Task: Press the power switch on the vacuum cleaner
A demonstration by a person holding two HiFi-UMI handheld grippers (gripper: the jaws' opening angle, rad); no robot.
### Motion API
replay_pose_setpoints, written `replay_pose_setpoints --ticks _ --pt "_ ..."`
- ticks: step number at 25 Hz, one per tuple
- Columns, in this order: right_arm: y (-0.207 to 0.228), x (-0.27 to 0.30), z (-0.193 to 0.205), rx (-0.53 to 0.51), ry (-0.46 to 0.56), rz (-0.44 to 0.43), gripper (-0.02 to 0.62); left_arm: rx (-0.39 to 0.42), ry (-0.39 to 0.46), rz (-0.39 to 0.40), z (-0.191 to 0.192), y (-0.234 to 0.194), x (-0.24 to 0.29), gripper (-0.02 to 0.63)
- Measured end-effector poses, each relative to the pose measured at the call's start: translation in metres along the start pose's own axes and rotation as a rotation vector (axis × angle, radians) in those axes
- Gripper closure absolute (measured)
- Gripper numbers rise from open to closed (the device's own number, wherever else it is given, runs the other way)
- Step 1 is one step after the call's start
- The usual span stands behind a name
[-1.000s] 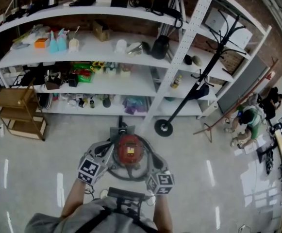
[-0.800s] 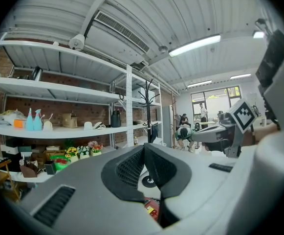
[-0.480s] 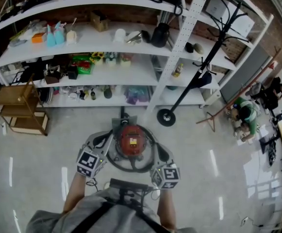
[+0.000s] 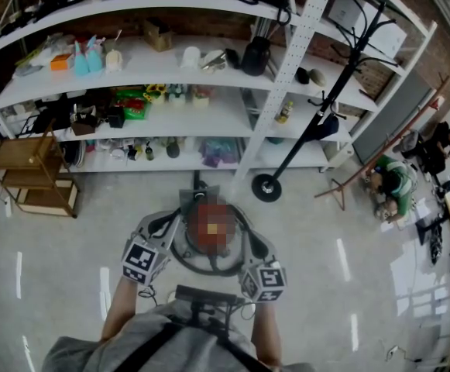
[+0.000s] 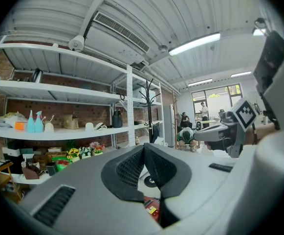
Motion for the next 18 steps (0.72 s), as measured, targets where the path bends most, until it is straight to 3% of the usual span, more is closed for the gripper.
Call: replay_pose_setpoints --ticks 18 --pt "-0.0038 -0.0039 0.0029 0.000 -0.007 -0.019 0.584 0.010 -0.007 0.000 0.0007 0.0054 -0.0027 0.598"
Point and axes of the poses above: the fingertips, and each gripper's own axes: x forward along the fingers, y to its right, z out of its underside, the point moved 5 cm from there along -x, backward along the fingers, and after that the axes turned 15 degrees about z, right-handed, at the moved point
